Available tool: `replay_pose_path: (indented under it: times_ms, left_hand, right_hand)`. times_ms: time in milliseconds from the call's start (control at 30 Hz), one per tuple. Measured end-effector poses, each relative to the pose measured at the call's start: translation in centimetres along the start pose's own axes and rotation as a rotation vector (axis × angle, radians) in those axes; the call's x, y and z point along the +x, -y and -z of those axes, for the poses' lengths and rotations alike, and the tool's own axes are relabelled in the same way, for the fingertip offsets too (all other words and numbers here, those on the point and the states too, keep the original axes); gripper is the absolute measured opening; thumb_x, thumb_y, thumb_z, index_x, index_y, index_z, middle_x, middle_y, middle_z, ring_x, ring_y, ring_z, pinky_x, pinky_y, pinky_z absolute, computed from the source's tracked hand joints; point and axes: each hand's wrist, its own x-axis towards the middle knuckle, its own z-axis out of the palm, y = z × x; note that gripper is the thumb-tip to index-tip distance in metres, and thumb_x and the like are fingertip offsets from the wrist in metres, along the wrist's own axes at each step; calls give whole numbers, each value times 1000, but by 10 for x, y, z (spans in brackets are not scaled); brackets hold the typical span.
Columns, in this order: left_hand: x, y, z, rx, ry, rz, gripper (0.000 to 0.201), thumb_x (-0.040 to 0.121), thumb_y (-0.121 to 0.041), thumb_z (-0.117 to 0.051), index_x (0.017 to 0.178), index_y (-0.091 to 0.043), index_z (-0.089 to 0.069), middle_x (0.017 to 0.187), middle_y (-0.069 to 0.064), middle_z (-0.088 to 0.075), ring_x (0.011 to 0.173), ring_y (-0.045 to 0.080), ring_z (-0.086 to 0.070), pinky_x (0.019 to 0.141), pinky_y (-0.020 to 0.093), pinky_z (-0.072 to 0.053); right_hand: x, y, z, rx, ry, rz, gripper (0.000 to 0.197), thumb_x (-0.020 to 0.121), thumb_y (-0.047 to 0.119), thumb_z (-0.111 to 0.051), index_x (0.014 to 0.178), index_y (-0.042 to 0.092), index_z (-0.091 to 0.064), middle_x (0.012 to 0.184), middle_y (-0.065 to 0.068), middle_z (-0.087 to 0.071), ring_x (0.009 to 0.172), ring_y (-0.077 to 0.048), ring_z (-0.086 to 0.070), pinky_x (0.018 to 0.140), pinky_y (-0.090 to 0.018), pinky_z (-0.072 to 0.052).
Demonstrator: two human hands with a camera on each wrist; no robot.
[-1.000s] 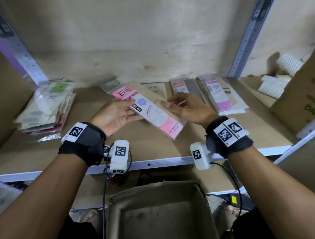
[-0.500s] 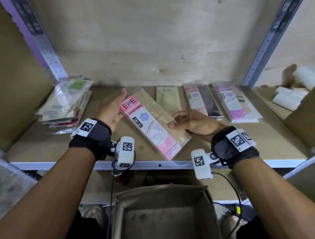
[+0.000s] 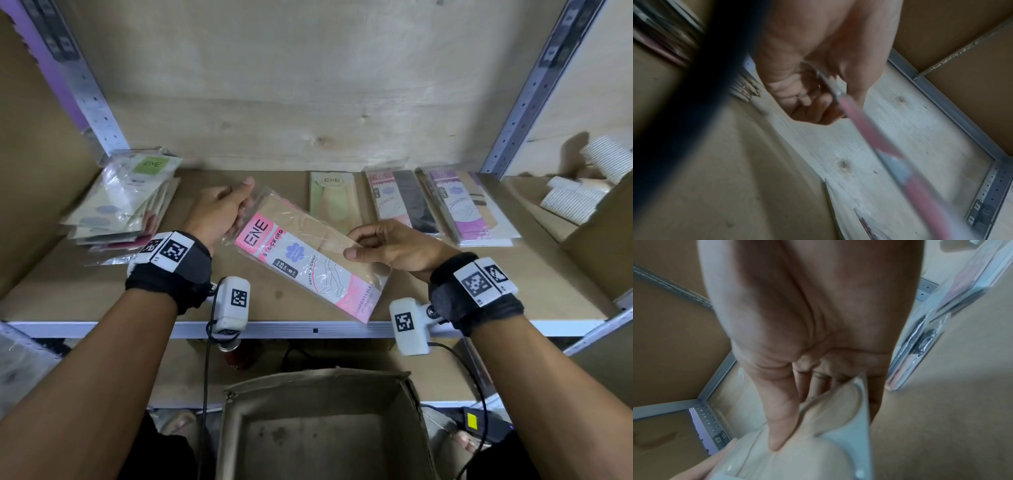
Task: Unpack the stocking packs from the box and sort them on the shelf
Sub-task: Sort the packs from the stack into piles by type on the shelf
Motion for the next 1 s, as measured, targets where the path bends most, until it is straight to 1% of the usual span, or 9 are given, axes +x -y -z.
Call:
replay_pose_path:
  times_ms: [167, 367, 500, 633, 733, 800, 833, 933, 1000]
  left_hand:
    - [-3, -5, -3, -9, 38, 12, 56, 94, -57, -55, 51, -23, -43, 38, -10, -34, 32, 10, -33, 37, 15, -25]
    - [-7, -12, -10, -406, 211, 260, 33, 93, -50, -59, 93, -20, -72, 64, -4, -64, 48, 11, -52, 46, 21, -44]
    - [-5, -13, -16, -673, 371, 172, 38, 103, -34, -42, 69, -17, -40, 34, -8, -34, 21, 3, -31, 25, 14, -30]
    - [-6, -11, -18, -610, 322, 194, 32, 102, -37, -45, 78, -18, -55, 34, -8, -35, 23, 3, -33, 28, 13, -31]
    - [-3, -7, -18, -643, 308, 294, 32, 91, -54, -59, 84, -23, -67, 62, -9, -57, 49, 10, -55, 60, 20, -50]
    - [0, -4, -19, -813, 238, 356, 37, 90, -55, -60, 104, -21, -65, 93, -7, -60, 83, 15, -61, 92, 28, -47]
    - [1, -4, -19, -897, 204, 363, 43, 92, -55, -58, 114, -19, -64, 100, -5, -62, 89, 16, -62, 96, 28, -48]
    - [-2, -7, -25, -809, 219, 320, 62, 94, -66, -42, 116, -13, -64, 85, 3, -69, 70, 15, -61, 59, 23, -53]
    - [-9, -9, -34, -647, 305, 280, 67, 90, -72, -42, 107, -12, -67, 87, 5, -71, 73, 17, -66, 59, 26, -54]
  right_hand:
    - [-3, 2, 1, 19, -24, 8, 33, 88, 8, -70, 117, -6, -63, 120, -32, -63, 100, -33, -59, 105, -65, -35]
    - [-7, 3, -1, 32, -28, 30, 29, 91, 5, -66, 117, -7, -63, 117, -29, -66, 103, -33, -63, 106, -54, -41]
    - [-7, 1, 1, 48, -39, 44, 27, 91, 5, -65, 115, -6, -64, 114, -25, -69, 100, -28, -65, 104, -49, -45]
    - [-8, 0, 3, 65, -38, 46, 25, 91, 7, -66, 113, -4, -65, 115, -25, -69, 101, -30, -65, 104, -55, -42]
    - [-9, -1, 6, 89, -50, 45, 27, 89, 9, -67, 114, -3, -64, 117, -29, -66, 103, -35, -62, 104, -64, -36]
    - [-9, -2, 7, 103, -74, 57, 25, 88, 9, -68, 112, 0, -66, 117, -29, -66, 102, -33, -62, 105, -62, -37]
    - [-10, -2, 7, 123, -99, 62, 25, 88, 9, -69, 111, 0, -67, 118, -29, -66, 101, -32, -62, 105, -60, -38]
    - [-9, -4, 8, 266, -187, 55, 33, 89, 4, -67, 118, -9, -61, 121, -29, -65, 104, -35, -62, 105, -52, -42]
    - [-9, -2, 7, 376, -196, 59, 27, 90, 2, -66, 115, -8, -62, 121, -29, -65, 105, -37, -64, 95, -41, -53]
